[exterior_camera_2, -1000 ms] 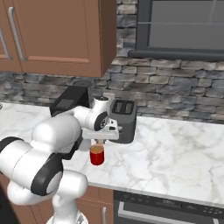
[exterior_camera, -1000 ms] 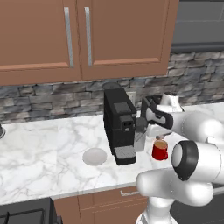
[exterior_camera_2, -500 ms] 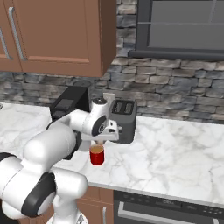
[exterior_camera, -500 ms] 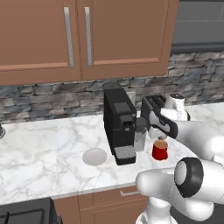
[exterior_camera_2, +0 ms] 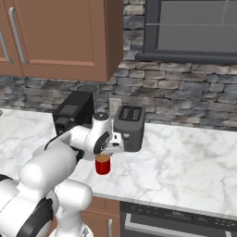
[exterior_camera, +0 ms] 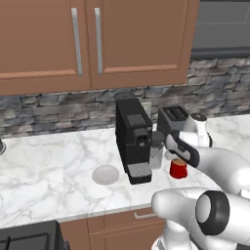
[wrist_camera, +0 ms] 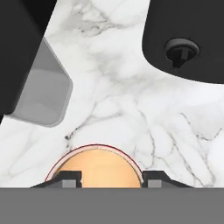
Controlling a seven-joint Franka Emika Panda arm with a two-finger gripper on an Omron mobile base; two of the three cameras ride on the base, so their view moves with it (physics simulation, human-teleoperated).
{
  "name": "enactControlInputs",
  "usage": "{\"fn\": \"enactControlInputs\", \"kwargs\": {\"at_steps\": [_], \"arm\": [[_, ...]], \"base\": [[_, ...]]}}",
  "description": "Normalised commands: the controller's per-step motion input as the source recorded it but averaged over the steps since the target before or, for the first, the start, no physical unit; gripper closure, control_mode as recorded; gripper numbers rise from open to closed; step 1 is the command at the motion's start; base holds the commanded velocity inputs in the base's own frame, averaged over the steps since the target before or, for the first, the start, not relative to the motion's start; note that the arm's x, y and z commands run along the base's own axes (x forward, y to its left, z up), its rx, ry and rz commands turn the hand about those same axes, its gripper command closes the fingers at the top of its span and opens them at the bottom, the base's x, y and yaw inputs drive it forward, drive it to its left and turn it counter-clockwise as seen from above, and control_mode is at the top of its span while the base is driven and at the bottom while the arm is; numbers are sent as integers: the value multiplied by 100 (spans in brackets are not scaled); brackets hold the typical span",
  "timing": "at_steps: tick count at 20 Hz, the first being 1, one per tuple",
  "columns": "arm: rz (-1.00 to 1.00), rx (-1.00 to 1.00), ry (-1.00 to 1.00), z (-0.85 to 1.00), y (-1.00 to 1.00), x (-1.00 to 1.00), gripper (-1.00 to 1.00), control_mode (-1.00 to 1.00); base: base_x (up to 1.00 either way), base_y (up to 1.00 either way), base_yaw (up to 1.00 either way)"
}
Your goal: Take a sugar cube from the saucer and place it inside the coffee. Then, grab milk from the fridge and place it next to the coffee on the counter to sweeten the coffee.
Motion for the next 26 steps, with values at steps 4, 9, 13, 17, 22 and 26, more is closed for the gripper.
{"fn": "enactControlInputs", "kwargs": {"at_steps": [4, 9, 13, 17, 22, 26], "arm": [[-2, 5, 4, 12, -1, 26, -100, -100], [-1, 2, -4, 68, -1, -4, -100, -100], [0, 0, -7, 53, 0, -3, -100, -100], [-2, 0, -5, 72, 0, -40, -100, -100], [-10, 1, -2, 72, 3, -99, -100, -100], [-5, 0, -4, 38, 46, -85, -100, -100]], "base": [[0, 0, 0], [0, 0, 0], [0, 0, 0], [0, 0, 0], [0, 0, 0], [0, 0, 0]]}}
